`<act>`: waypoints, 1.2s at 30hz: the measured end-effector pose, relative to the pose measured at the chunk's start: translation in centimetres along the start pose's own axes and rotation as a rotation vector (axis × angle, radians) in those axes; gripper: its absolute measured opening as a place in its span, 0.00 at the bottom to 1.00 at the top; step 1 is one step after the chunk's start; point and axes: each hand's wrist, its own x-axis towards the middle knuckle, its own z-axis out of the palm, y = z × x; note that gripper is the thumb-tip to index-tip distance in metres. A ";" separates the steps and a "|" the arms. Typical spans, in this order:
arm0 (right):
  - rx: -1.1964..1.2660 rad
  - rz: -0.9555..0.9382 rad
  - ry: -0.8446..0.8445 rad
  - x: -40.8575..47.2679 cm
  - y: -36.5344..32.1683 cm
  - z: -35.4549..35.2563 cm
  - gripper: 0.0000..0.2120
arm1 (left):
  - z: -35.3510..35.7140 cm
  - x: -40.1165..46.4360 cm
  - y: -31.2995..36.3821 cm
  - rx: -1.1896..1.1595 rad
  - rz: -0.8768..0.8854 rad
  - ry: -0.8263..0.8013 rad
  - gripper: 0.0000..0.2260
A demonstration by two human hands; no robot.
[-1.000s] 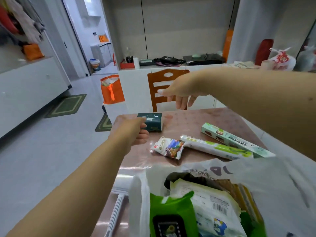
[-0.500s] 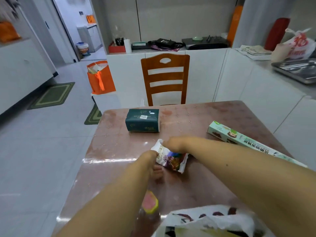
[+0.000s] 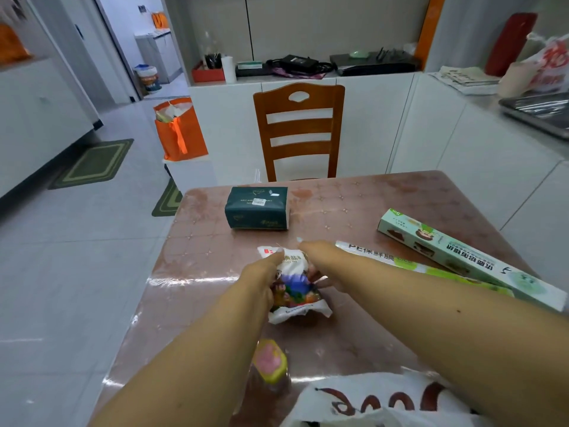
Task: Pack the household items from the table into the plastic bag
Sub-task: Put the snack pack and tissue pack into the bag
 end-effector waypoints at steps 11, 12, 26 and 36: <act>-0.528 -0.519 0.457 5.7 -6.9 -1.2 0.30 | -5.0 1.5 1.2 -0.086 -0.010 0.086 0.20; -0.597 -0.539 0.454 6.6 -7.5 -1.0 0.33 | -5.4 1.6 1.2 -0.091 -0.014 0.087 0.19; -0.863 -0.426 0.314 9.9 -7.6 1.5 0.46 | -6.0 0.8 0.4 -0.138 -0.045 0.091 0.16; -0.173 -0.234 0.012 0.4 -7.7 -7.1 0.26 | -6.4 -1.9 0.7 -0.298 0.106 0.046 0.19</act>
